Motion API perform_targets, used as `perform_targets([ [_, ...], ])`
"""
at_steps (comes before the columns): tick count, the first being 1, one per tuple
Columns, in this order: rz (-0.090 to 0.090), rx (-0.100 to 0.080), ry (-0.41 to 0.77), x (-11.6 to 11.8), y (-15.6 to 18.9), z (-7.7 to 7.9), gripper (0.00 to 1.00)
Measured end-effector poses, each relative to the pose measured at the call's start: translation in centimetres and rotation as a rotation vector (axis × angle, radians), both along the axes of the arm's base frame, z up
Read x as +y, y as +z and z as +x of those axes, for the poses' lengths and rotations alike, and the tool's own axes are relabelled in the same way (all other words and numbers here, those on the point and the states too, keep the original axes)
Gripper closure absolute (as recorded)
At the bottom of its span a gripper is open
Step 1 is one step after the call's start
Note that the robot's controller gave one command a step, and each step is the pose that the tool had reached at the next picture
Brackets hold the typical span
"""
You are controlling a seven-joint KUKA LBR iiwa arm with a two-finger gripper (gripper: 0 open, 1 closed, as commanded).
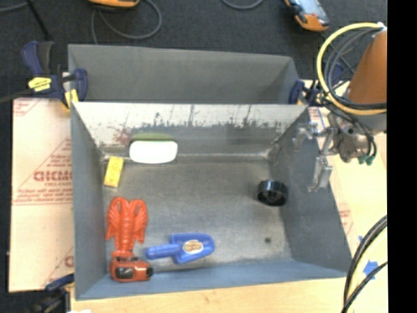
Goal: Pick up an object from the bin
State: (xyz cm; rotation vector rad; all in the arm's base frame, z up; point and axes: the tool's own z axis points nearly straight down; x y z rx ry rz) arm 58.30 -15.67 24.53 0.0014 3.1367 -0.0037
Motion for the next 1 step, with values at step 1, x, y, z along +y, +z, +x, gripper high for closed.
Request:
perform_targets([
  [1,-0.001,-0.004,0.058,0.94,-5.07,-1.01,0.00],
])
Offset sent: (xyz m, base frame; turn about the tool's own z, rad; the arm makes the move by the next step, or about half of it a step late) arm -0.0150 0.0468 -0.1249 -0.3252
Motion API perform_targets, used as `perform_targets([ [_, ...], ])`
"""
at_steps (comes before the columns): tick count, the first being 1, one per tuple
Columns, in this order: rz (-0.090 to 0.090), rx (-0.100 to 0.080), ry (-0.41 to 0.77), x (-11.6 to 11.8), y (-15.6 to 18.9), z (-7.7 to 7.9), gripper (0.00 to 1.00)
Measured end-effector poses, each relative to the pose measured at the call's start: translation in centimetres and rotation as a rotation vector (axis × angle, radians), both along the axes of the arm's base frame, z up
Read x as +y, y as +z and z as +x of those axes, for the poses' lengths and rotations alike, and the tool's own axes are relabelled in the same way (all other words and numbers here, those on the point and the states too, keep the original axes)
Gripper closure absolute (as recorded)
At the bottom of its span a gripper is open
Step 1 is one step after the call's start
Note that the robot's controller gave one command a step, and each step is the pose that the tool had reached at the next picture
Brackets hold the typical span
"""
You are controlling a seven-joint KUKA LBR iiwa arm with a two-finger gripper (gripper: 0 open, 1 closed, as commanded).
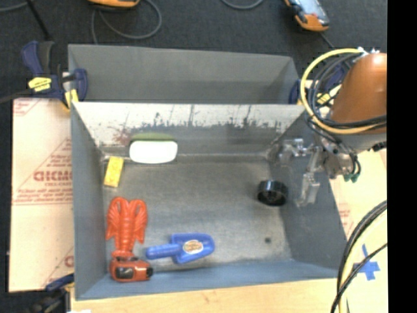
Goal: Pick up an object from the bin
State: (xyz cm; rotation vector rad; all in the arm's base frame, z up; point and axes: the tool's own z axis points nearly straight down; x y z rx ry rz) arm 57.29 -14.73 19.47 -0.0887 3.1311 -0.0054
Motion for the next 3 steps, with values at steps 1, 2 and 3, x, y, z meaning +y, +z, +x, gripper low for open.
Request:
perform_targets([
  [1,0.000,0.005,0.207,2.3,-5.1,-0.3,0.00],
  [2,0.004,0.010,0.195,2.9,-6.7,-0.3,0.00],
  [3,0.004,0.007,-0.095,2.5,-7.8,0.3,0.00],
])
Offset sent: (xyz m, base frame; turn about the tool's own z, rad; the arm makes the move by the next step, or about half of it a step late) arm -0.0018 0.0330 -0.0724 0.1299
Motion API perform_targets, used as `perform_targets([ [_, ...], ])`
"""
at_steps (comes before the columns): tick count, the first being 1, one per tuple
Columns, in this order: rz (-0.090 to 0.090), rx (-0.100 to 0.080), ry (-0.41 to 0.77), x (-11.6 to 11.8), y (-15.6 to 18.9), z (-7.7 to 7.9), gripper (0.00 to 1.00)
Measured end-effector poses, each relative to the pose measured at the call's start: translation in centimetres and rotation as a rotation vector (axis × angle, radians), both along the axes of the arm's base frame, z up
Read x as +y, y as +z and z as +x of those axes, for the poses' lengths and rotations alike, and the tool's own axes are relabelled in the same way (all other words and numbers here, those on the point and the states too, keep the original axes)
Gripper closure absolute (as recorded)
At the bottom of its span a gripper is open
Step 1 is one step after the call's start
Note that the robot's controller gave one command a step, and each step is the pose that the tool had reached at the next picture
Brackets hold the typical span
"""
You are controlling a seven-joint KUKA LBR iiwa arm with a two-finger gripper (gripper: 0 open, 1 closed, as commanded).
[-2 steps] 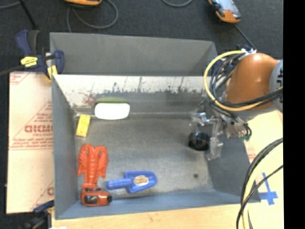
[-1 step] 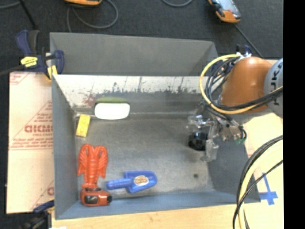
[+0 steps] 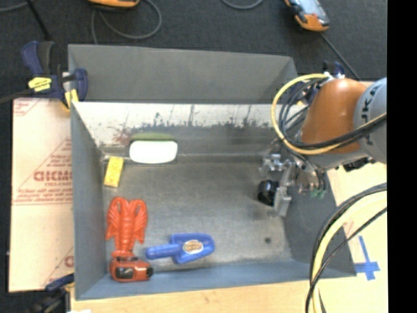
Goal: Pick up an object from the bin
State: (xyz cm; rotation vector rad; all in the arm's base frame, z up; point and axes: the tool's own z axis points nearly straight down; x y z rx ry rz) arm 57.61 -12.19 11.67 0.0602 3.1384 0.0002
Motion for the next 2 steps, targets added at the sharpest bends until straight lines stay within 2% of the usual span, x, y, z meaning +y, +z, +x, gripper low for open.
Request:
perform_targets([
  [1,-0.002,0.001,0.329,-2.51,-1.19,-0.09,1.00],
  [2,-0.002,0.001,0.330,-2.51,-1.19,-0.09,1.00],
])
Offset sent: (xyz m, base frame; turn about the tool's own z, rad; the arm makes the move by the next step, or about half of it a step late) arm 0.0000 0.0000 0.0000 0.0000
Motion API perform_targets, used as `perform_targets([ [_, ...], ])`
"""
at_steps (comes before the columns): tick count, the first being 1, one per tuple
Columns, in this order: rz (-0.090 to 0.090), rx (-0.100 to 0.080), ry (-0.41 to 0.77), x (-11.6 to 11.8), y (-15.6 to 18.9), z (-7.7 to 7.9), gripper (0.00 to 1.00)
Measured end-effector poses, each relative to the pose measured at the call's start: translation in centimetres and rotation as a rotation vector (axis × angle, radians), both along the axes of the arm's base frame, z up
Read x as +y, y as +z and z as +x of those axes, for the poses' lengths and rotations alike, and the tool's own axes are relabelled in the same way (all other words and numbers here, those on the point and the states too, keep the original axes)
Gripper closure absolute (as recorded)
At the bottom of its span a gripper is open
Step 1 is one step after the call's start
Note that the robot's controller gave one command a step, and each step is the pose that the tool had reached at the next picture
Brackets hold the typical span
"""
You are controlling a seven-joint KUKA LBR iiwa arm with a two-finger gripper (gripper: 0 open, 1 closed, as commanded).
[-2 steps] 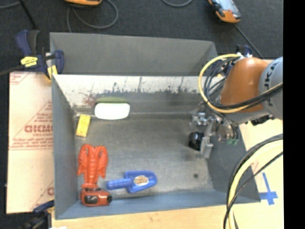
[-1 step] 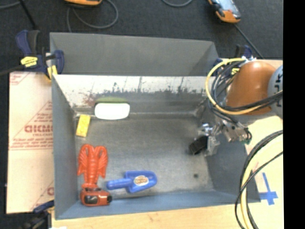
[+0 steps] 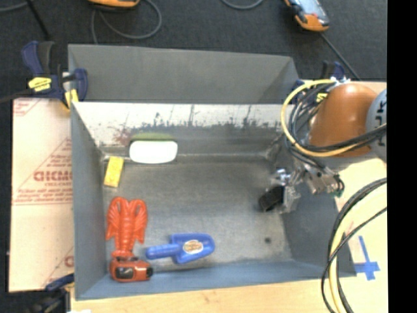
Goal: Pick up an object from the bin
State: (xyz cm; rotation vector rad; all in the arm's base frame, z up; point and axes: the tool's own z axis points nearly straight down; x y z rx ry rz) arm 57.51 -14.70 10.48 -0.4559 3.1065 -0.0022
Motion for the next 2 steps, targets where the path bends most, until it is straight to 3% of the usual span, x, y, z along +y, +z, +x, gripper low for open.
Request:
perform_targets([
  [1,0.002,0.008,0.005,0.2,3.9,-0.4,1.00],
  [2,0.001,0.002,0.040,-0.4,10.1,-0.4,1.00],
])
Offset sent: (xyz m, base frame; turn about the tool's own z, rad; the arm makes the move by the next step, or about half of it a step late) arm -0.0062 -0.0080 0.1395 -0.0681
